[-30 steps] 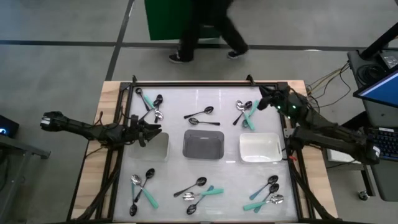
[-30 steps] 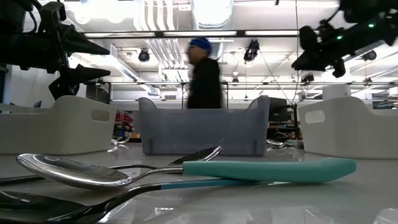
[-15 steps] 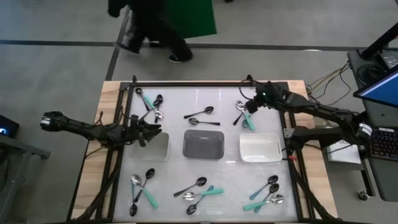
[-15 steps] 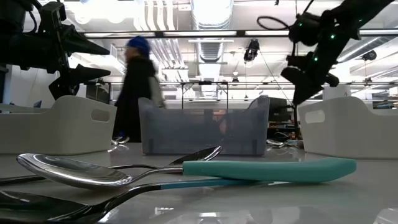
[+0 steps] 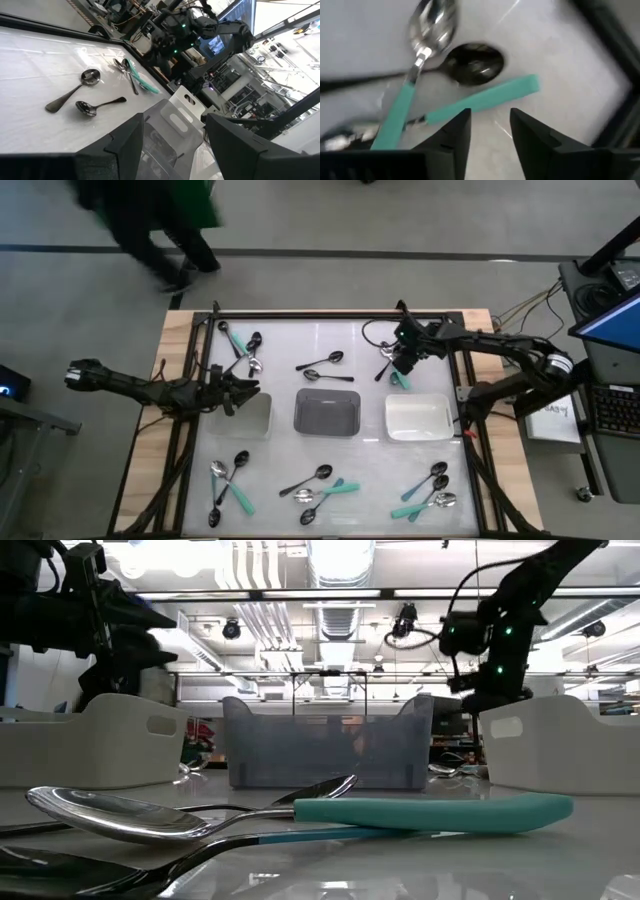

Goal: Sort silverware by color (type)
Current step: Put the green spoon into the white bin

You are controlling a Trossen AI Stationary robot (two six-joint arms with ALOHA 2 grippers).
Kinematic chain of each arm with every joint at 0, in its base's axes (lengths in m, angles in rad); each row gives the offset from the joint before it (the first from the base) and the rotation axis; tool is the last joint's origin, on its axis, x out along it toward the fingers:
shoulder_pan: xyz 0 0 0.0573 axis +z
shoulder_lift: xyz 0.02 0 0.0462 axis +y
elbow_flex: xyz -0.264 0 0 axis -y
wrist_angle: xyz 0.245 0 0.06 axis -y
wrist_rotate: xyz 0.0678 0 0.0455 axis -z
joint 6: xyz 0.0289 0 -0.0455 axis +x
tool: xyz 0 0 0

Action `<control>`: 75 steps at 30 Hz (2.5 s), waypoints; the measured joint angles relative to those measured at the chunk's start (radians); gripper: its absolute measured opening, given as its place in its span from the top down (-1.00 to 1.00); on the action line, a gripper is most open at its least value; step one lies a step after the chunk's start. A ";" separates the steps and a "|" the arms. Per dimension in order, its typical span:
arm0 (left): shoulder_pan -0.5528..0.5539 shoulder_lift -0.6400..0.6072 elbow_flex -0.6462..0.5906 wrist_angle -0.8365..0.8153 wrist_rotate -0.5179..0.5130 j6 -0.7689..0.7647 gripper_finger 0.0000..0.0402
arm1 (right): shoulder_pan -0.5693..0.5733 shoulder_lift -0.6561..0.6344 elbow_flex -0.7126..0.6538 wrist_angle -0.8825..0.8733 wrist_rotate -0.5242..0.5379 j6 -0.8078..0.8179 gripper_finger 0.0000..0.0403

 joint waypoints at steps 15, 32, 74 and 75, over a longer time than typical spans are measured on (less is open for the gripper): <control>0.000 0.000 0.000 0.000 0.000 0.000 0.01 | 0.001 0.074 0.008 -0.005 -0.087 -0.558 0.35; 0.000 0.000 0.000 0.000 0.000 0.000 0.01 | 0.001 0.074 0.007 0.037 -0.146 -0.975 0.42; 0.000 0.000 0.000 0.000 0.000 0.000 0.01 | 0.001 0.322 0.009 0.031 -0.215 -1.153 0.47; 0.000 0.000 0.000 0.000 0.000 0.000 0.01 | 0.000 0.319 0.009 0.031 -0.216 -1.124 0.50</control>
